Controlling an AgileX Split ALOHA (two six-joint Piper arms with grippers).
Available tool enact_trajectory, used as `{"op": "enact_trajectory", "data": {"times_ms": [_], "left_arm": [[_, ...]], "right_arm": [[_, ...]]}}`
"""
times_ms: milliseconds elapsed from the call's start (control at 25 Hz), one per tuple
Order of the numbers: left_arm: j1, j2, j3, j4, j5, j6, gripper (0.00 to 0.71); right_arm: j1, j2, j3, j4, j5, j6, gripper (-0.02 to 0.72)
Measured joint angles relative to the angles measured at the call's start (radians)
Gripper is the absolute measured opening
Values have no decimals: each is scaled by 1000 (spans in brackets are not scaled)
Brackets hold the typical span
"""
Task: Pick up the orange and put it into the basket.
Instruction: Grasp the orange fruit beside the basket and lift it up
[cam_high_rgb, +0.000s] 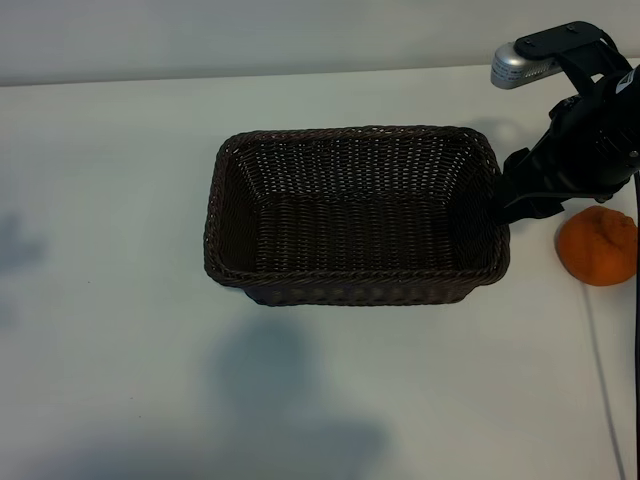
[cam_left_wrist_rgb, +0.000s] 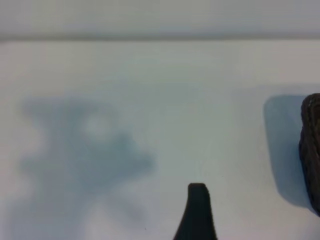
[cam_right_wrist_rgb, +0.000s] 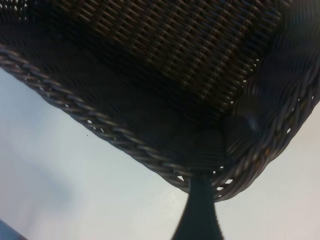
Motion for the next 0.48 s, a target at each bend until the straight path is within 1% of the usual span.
{"op": "enact_trajectory", "data": {"times_ms": [200,280,360,480], "left_arm": [[-3,-250,214,21,1,-14,596],[-27,-350,295,22,-16,-30,596],[-60,-417,372,23,-28,-33,596],[-83,-512,447,25,23,-42,596]], "right_arm": [[0,0,0,0,0,0,548],[0,0,0,0,0,0,548],[0,0,0,0,-1,0,548],[0,0,0,0,-7,0,548]]}}
